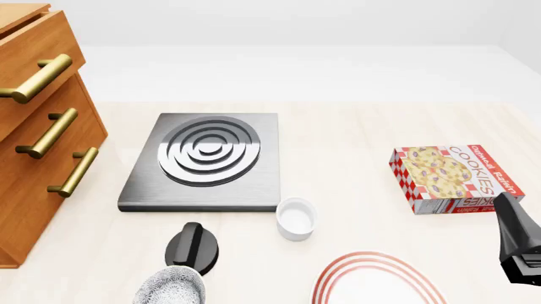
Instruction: Pick the akita bowl on the wooden cabinet and place it on the plate.
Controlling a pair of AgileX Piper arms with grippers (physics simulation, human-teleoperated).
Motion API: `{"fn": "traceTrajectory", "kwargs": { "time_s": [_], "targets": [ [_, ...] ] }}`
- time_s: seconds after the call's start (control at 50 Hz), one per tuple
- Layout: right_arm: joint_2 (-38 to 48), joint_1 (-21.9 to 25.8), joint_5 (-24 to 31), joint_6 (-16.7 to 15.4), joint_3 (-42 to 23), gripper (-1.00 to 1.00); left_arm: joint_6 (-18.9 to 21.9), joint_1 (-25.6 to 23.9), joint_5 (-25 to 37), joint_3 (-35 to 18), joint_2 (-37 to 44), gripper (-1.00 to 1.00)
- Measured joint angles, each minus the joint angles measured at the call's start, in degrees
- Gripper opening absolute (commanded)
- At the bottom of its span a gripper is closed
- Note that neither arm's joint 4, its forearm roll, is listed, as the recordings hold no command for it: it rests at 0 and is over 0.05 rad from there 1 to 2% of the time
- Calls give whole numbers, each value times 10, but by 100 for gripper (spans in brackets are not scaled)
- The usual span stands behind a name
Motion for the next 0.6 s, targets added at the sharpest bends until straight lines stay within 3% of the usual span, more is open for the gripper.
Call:
{"fn": "traceTrajectory", "kwargs": {
  "time_s": [0.6],
  "targets": [
    [0,0,0,0,0,100,-3,-1,-12,-18,60,100]
  ]
}}
